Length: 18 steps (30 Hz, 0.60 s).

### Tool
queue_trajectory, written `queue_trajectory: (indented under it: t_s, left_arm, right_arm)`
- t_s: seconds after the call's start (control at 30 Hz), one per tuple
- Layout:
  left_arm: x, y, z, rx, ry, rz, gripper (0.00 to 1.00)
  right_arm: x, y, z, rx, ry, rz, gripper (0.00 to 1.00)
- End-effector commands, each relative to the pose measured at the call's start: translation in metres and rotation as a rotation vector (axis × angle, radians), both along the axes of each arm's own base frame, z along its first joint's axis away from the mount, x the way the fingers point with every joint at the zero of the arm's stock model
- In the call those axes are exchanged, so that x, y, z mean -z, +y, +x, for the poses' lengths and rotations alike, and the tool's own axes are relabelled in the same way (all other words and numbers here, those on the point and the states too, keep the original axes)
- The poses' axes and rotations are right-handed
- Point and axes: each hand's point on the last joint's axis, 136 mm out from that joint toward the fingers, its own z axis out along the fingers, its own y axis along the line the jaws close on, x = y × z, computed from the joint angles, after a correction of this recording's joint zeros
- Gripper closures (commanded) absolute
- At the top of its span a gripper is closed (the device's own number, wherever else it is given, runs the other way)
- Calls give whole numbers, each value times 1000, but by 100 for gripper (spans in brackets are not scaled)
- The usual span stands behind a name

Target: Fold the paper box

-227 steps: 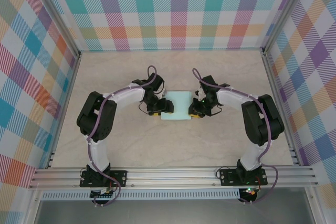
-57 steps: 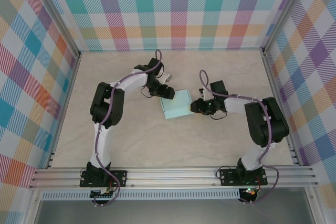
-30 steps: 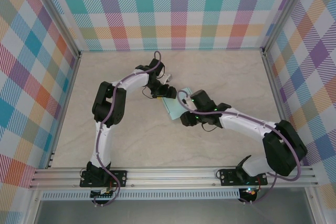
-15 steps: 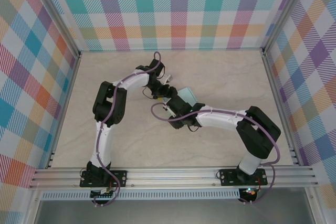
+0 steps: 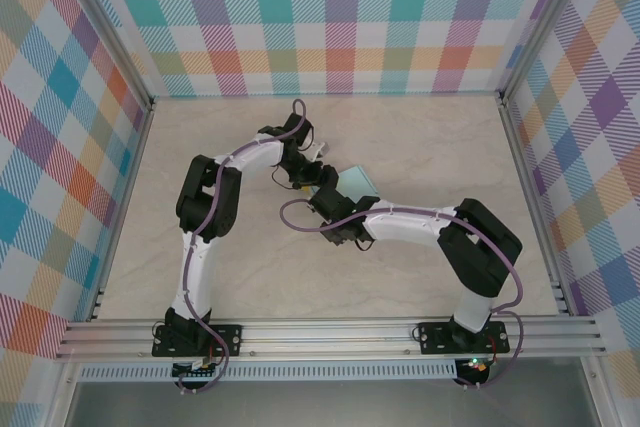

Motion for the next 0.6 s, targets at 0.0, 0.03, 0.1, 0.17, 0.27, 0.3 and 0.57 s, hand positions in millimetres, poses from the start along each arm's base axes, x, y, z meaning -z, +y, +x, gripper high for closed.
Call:
queue_trajectory:
  t_s: [0.0, 0.03, 0.1, 0.17, 0.27, 0.3, 0.57]
  left_arm:
    - [84, 45, -56, -10, 232, 274, 30]
    - [84, 44, -56, -13, 231, 269, 30]
    - [85, 45, -56, -12, 228, 274, 30]
    - [85, 46, -55, -13, 228, 283, 30]
    - [85, 45, -55, -16, 229, 275, 30]
    - [85, 45, -55, -16, 227, 276, 30]
    - [87, 46, -55, -20, 231, 283, 30]
  right_arm:
    - [0, -9, 18, 58, -66, -29, 67]
    - [-2, -9, 18, 54, -70, -25, 67]
    - [-6, -10, 16, 35, -75, -18, 67]
    - [-10, -11, 14, 30, -80, -16, 67]
    - [-18, -11, 13, 18, -83, -9, 70]
    - [-19, -11, 12, 10, -82, -8, 71]
    - [-29, -5, 7, -19, -63, 32, 72]
